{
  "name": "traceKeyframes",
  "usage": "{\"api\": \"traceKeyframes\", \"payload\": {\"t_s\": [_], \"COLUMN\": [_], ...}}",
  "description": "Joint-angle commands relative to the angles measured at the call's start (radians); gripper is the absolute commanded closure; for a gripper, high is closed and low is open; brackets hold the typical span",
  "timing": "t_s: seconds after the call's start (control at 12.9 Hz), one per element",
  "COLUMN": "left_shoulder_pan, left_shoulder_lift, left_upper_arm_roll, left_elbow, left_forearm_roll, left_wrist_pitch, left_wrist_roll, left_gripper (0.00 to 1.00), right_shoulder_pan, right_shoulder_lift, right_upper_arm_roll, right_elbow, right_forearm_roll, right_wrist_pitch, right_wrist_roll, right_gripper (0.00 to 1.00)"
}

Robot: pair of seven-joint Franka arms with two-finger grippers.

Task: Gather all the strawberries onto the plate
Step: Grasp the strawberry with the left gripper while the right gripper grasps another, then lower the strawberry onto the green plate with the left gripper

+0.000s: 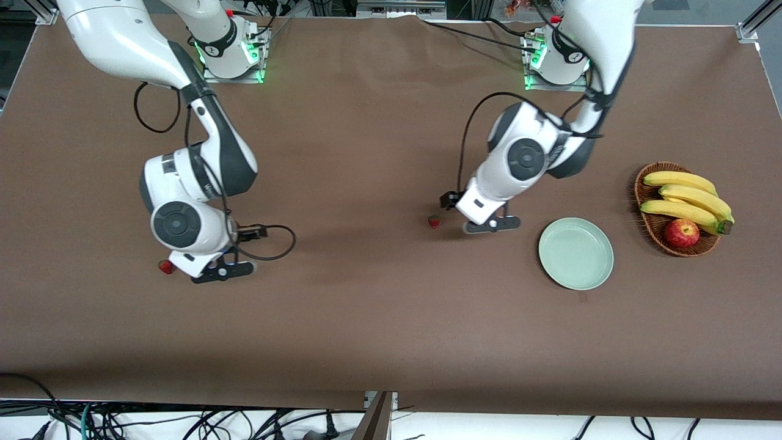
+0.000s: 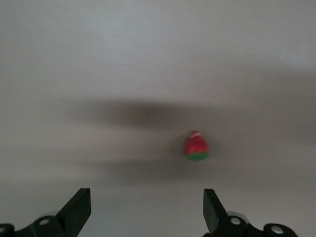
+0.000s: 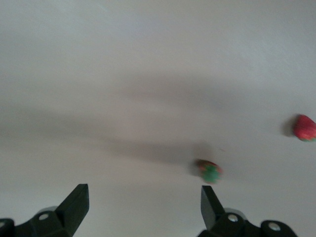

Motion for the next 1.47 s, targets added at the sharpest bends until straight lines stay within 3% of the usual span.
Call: {"api": "traceKeyframes", "payload": {"t_s": [0.0,0.16,0.23,0.39,0.54,0.62,0.78,0.93,1.24,1.32,1.4], "left_shoulder_pan": [-0.059,-0.087,-0.107,-0.103,-0.110,-0.110,-0.110,-0.107,-0.092,-0.090,-0.078], "left_shoulder_lift": [0.083,0.145,0.162,0.171,0.191,0.191,0.187,0.179,0.069,0.038,0.007], "left_upper_arm_roll": [0.016,0.017,0.025,0.028,0.028,0.028,0.028,0.026,0.051,0.066,0.080], "left_elbow": [0.020,0.071,0.072,0.065,0.071,0.065,0.062,0.066,0.071,0.071,0.071], "left_forearm_roll": [-0.002,-0.002,0.005,0.138,0.174,0.179,0.180,0.180,0.217,0.266,0.303], "left_wrist_pitch": [0.154,0.223,0.223,0.223,0.223,0.223,0.221,0.215,0.019,-0.035,-0.094], "left_wrist_roll": [-0.039,-0.038,-0.038,-0.041,-0.053,-0.058,-0.058,-0.049,-0.043,-0.041,-0.026], "left_gripper": [0.00,0.00,0.00,0.00,0.12,0.28,0.73,0.96,0.98,0.99,0.99], "right_shoulder_pan": [-0.029,-0.044,-0.058,-0.067,-0.069,-0.070,-0.070,-0.072,-0.072,-0.074,-0.074], "right_shoulder_lift": [-0.057,-0.058,-0.060,-0.059,-0.058,-0.058,-0.054,-0.051,-0.043,-0.043,-0.042], "right_upper_arm_roll": [-0.025,-0.064,-0.076,-0.111,-0.116,-0.122,-0.124,-0.127,-0.130,-0.130,-0.130], "right_elbow": [-0.128,-0.206,-0.241,-0.280,-0.321,-0.335,-0.350,-0.360,-0.363,-0.363,-0.363], "right_forearm_roll": [0.003,0.027,0.082,0.132,0.132,0.132,0.132,0.132,0.132,0.132,0.132], "right_wrist_pitch": [0.043,0.120,0.148,0.198,0.249,0.269,0.303,0.323,0.361,0.366,0.367], "right_wrist_roll": [-0.051,-0.112,-0.129,-0.184,-0.185,-0.185,-0.188,-0.188,-0.189,-0.189,-0.189], "right_gripper": [0.00,0.00,0.00,0.00,0.00,0.00,0.00,0.00,0.02,0.07,0.20]}}
